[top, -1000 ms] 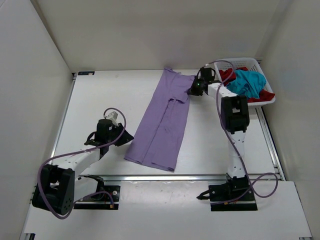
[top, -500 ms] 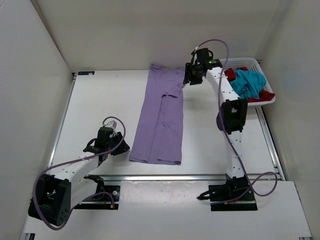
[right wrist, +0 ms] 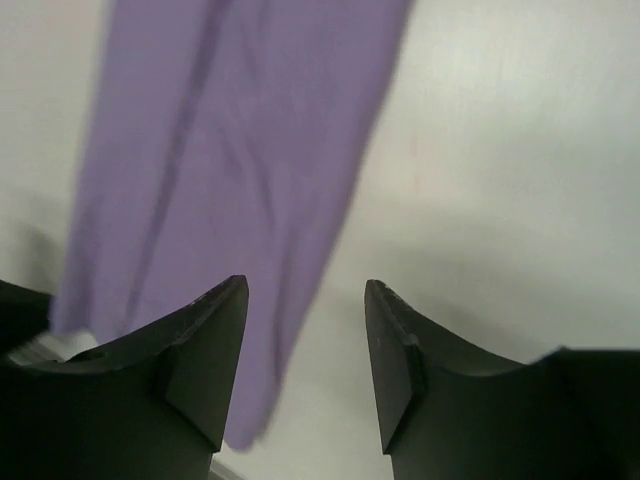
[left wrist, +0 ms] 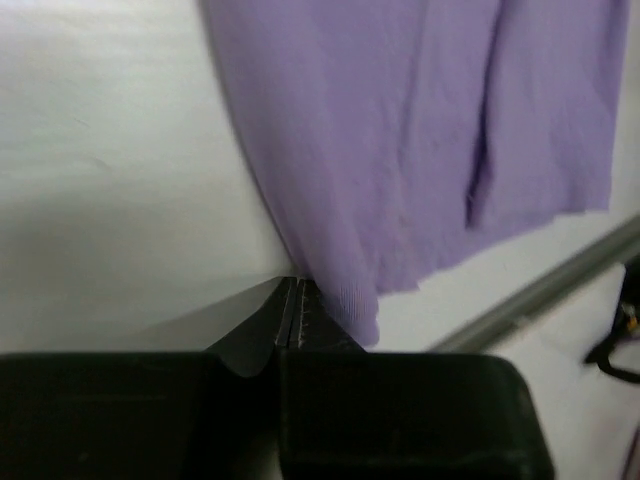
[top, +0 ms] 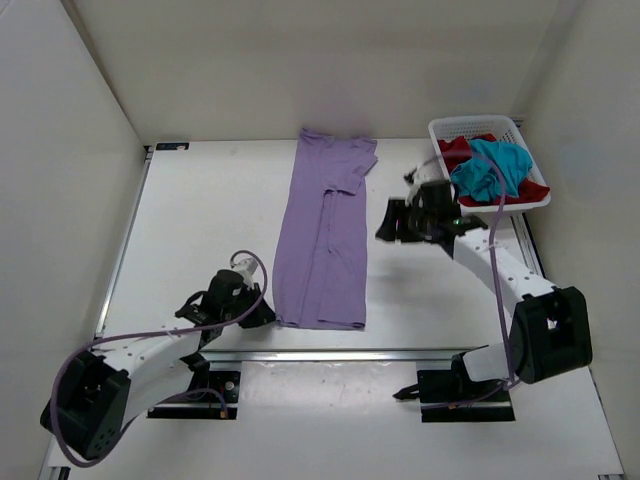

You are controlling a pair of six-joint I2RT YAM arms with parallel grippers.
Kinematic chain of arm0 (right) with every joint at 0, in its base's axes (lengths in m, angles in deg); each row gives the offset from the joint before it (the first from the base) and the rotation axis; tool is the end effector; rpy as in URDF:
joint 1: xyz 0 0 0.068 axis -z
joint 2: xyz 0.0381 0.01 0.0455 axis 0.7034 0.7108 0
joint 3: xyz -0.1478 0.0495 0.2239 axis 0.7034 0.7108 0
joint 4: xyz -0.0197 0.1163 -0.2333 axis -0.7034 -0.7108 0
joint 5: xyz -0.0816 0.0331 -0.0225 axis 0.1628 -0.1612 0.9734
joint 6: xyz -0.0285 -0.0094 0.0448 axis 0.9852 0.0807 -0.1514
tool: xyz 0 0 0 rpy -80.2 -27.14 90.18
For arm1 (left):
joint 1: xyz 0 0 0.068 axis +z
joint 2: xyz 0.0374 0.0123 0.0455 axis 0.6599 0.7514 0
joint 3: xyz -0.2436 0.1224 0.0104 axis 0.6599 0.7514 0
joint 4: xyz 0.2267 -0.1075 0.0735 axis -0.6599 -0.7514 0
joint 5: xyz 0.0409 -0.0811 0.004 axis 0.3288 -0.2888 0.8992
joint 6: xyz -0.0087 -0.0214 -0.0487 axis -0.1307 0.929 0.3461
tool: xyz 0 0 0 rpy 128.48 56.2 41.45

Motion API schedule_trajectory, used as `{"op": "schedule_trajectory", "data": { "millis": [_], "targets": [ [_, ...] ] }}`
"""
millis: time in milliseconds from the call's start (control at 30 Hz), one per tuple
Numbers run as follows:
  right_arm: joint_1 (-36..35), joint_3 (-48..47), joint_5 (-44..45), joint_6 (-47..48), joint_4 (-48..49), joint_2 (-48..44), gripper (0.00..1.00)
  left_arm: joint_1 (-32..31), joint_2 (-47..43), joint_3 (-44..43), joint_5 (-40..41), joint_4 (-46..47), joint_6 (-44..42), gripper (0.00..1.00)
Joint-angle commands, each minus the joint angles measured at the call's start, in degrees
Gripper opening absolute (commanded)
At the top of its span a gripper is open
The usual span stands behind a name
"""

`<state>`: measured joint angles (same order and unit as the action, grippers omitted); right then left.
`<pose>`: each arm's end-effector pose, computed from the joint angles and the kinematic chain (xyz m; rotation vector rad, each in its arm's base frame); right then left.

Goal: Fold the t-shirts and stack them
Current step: Rotate the tshirt 90 degrees, then grab the bottom of the folded rectangular tshirt with both arms

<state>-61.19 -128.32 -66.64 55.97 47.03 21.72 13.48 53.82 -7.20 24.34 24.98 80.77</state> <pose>0.2912 0.0978 0.2794 -0.1702 2.3010 0.6576 0.1421 -0.0843 0.1275 -0.0774 2.5273 -0.7727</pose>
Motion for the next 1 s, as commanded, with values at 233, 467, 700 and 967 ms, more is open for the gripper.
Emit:
{"op": "schedule_trajectory", "data": {
  "millis": [233,467,700,967],
  "targets": [
    [-9.16,32.19,-4.47,-13.57,13.51,-13.47,0.52,4.04,-13.42,-0.97,-2.27,-15.05,-1.62,0.18],
    [-14.1,40.47,-3.33,-23.51,22.04,-15.41,0.48,10.76,-17.94,1.47,-2.52,-13.16,0.11,0.67],
    [-17.26,42.23,-5.7,-27.56,27.94,-12.08,0.13,6.91,-10.21,3.86,-4.72,-4.9,1.62,0.99],
    [-6.64,46.18,-6.41,-23.27,16.88,-22.52,0.0,4.17,-8.35,2.37,-4.8,-5.5,0.82,0.59]
  ]
}}
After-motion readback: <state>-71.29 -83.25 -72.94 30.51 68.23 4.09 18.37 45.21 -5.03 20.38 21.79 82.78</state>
